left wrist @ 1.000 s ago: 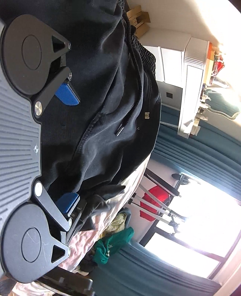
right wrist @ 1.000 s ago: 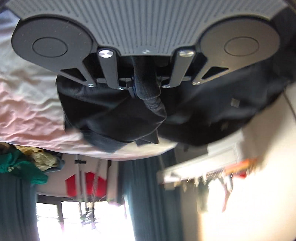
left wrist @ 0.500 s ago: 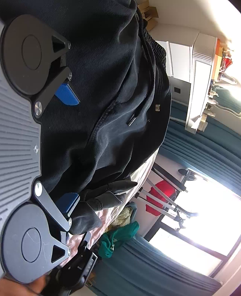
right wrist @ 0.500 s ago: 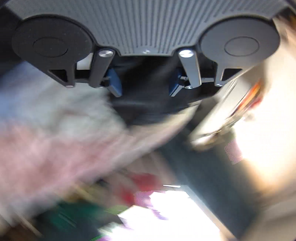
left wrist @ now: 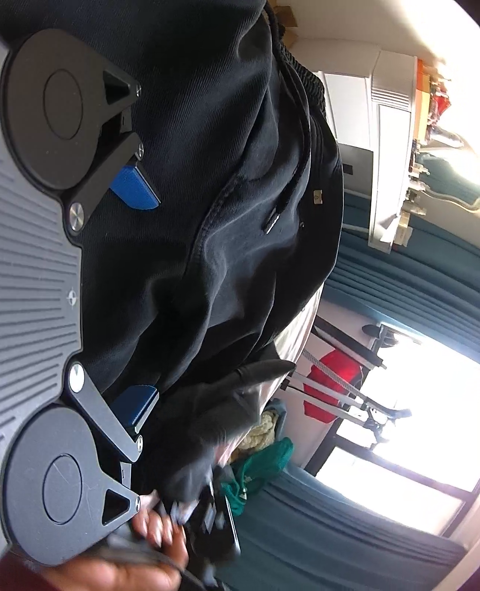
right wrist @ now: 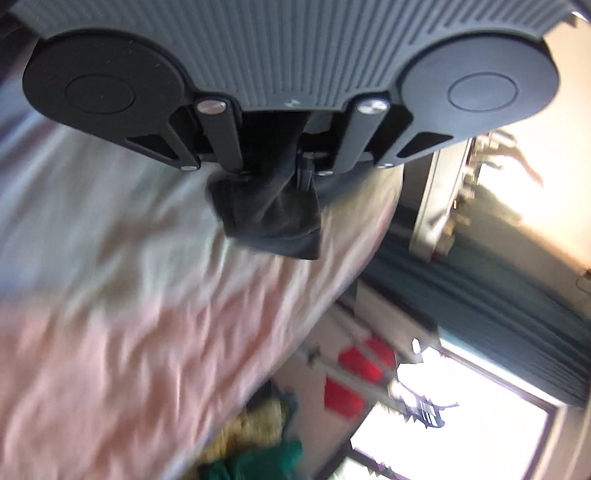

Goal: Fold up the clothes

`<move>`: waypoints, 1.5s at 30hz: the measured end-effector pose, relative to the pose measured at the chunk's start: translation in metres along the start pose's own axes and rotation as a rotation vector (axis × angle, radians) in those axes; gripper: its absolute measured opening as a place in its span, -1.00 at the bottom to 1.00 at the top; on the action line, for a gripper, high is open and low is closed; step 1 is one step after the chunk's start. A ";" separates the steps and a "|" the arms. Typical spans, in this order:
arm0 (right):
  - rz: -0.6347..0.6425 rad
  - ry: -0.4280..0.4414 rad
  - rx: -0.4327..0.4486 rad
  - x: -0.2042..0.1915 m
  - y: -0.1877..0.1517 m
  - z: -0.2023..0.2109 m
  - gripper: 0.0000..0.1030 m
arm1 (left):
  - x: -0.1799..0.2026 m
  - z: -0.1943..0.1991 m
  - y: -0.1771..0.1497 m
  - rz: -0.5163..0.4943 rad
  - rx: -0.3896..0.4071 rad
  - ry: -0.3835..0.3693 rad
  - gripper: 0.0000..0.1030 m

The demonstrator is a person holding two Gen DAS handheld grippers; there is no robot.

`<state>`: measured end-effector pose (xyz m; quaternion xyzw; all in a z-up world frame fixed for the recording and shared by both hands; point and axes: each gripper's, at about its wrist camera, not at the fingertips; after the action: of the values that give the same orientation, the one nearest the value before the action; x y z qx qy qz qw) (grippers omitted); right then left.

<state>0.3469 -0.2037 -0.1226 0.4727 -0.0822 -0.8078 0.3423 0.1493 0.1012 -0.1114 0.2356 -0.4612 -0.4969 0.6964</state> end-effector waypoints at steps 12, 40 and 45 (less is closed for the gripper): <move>0.042 -0.329 0.479 0.121 0.178 0.139 -0.86 | 0.029 -0.014 -0.016 -0.165 -0.048 -0.017 0.98; -0.341 -0.296 0.322 0.312 0.155 0.124 -0.60 | 0.043 -0.025 -0.028 -0.268 -0.080 -0.034 0.98; -0.386 -0.250 0.298 0.299 0.155 0.139 0.24 | 0.047 -0.026 -0.033 -0.289 -0.088 -0.027 0.98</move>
<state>0.2111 -0.5355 -0.1886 0.4211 -0.1501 -0.8893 0.0959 0.1606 0.0415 -0.1303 0.2621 -0.4098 -0.6147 0.6209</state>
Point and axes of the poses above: each gripper's, at about its wrist camera, not at the fingertips, and z roughly against the way its jaws point, x to its right, y to its top, and after that the axes turned 9 degrees about -y, right-handed
